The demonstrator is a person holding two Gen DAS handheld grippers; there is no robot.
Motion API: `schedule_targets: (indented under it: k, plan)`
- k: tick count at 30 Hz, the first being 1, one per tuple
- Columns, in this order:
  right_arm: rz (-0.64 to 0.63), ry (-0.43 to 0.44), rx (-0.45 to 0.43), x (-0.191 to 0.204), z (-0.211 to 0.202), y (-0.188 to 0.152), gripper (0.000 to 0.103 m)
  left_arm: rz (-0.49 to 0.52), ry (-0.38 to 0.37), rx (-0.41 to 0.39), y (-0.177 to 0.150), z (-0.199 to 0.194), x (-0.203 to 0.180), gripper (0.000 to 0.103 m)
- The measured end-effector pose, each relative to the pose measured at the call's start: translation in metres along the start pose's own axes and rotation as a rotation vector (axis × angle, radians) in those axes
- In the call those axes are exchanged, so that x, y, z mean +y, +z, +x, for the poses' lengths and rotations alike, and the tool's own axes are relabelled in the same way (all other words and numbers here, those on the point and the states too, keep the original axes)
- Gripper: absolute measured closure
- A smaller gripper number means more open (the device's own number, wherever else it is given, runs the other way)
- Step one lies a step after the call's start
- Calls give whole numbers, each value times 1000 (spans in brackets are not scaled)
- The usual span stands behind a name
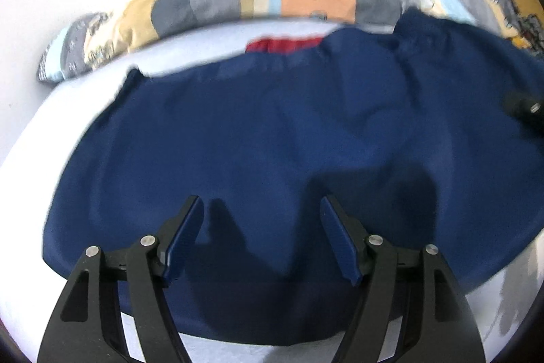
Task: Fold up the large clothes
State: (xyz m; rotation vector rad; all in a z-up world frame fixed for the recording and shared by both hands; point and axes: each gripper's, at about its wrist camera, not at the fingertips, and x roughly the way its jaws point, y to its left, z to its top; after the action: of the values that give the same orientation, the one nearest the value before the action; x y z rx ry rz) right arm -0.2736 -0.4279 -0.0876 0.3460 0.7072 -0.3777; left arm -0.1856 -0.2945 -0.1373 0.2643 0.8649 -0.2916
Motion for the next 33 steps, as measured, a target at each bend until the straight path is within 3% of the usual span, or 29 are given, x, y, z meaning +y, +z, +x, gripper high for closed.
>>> schedule_targets:
  k: [9,24,29,33]
  plan:
    - [-24,3,0,3,-3,0,87,-15,40,-6,-4,11,-2,30]
    - [-26,-1,-4,7,-5,3,87,-4,28,18,-3,8,-1,30]
    - [-11,2,-3,9,-7,6,87,-4,72,7,-3,6,5,30]
    - [-18,-1,-7,14,-8,6,87,8,45,32,-3,9,7,30]
